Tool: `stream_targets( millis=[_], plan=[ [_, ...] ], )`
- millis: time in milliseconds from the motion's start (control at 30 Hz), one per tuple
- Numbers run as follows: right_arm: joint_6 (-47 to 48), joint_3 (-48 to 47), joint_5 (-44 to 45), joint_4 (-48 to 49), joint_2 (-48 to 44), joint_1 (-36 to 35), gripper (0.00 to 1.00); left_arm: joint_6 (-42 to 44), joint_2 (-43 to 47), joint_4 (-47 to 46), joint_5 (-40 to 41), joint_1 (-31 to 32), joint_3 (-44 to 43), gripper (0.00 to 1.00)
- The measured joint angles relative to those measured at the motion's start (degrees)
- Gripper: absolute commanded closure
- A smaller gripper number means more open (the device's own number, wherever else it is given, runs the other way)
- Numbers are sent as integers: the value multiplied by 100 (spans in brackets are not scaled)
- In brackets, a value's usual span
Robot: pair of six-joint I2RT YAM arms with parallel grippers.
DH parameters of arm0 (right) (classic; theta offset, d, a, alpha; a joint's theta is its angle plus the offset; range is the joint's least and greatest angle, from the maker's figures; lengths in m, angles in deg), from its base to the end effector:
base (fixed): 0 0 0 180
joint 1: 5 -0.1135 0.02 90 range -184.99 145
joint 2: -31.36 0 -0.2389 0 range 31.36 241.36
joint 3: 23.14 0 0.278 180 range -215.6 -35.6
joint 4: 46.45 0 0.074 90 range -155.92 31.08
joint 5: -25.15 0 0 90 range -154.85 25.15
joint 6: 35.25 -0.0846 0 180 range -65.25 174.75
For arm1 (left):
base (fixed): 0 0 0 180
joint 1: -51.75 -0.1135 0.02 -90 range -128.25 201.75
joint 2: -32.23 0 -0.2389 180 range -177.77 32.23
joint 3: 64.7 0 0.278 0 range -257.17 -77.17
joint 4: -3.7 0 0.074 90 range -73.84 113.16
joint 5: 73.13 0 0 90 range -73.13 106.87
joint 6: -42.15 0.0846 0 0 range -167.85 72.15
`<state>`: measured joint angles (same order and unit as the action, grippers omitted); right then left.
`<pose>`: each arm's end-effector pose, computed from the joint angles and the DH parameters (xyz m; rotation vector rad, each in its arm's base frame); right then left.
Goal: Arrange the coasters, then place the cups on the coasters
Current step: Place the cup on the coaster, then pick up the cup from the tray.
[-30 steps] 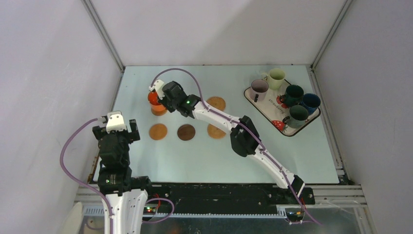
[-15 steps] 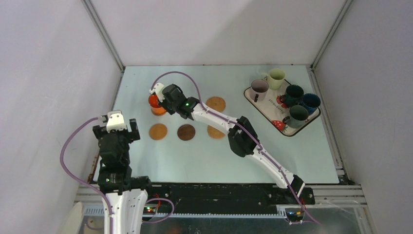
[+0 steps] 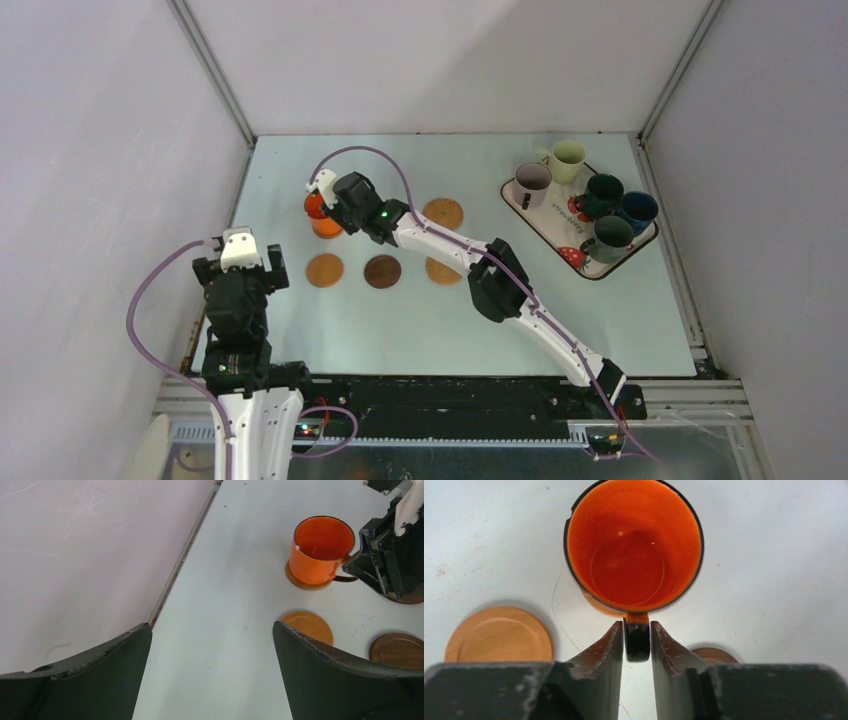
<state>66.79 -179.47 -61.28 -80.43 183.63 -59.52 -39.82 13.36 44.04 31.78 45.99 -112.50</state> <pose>0.3793 0.5231 0.1653 -1.1285 1.7887 0.3816 0.1868 0.0407 0.2944 -0.1545 1.7741 0.4040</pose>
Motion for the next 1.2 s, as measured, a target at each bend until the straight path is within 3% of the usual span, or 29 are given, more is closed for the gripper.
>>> stream_targets(
  millis=[267, 367, 433, 500, 667, 800, 967, 1100, 1200],
  plan=[
    [61, 0, 46, 313, 0, -7, 36, 2, 0, 0, 0, 0, 0, 2],
    [61, 0, 72, 352, 0, -7, 15, 0, 0, 0, 2, 0, 0, 2],
    [111, 0, 114, 350, 0, -13, 7, 0, -4, 0, 4, 0, 0, 2],
    [177, -2, 175, 341, -9, -11, 1, 0, -9, 0, 7, 0, 0, 2],
    [264, 236, 221, 59, -356, 2, 0, 2, -13, -2, 33, 0, 0, 2],
    [326, 1412, 297, -339, -1696, 81, 1, 2, -15, -4, 39, 0, 0, 2],
    [286, 3528, 341, -505, -4310, 629, 1, 2, -138, -28, 57, 0, 0, 2],
    [160, 5130, 518, -562, -6247, 1895, 1, 2, -330, -24, 31, 0, 0, 2],
    [-85, 6092, 636, -734, -7112, 3202, 1, 9, -374, 11, -120, 0, 0, 2]
  ],
)
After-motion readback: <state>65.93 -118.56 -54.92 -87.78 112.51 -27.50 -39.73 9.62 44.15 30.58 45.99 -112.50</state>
